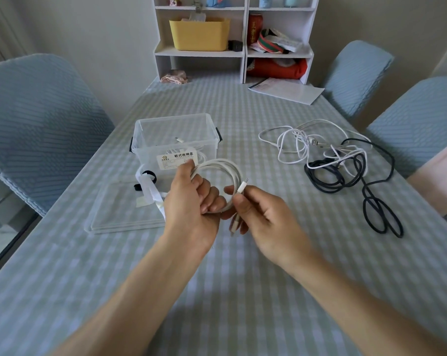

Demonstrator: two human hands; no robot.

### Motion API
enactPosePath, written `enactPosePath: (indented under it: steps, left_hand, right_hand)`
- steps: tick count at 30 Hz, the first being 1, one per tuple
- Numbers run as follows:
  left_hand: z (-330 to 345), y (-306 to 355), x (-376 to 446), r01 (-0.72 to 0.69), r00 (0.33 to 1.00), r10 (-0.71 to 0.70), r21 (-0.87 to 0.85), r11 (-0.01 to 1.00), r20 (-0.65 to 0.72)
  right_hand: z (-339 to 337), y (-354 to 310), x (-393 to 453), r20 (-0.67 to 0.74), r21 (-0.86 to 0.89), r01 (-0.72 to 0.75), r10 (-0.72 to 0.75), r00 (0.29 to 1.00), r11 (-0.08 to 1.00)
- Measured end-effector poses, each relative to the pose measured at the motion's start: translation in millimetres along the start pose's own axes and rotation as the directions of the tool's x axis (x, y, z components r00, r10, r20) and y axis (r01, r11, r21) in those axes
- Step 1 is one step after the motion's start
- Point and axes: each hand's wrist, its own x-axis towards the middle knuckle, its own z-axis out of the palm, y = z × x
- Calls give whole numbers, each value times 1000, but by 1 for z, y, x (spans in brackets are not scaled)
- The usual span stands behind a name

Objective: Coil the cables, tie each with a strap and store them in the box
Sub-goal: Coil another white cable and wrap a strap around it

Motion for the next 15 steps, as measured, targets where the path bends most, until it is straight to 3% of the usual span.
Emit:
enactPosePath:
  steps: [4,10,15]
  left_hand:
    - [3,-5,-4,-38,998,41,77,996,-39]
    - [8,-14,-12,-108,985,146,328,938,-96]
    - [9,-21,-16,-174,975,219,500,849,-34]
  right_hand:
    - [1,0,-1,-62,-1,2,-2,998,1000]
    - [-3,-1,0,-205,-61,-52,39,978,997]
    - [-4,-2,2,-255,-28,-138,127,958,990]
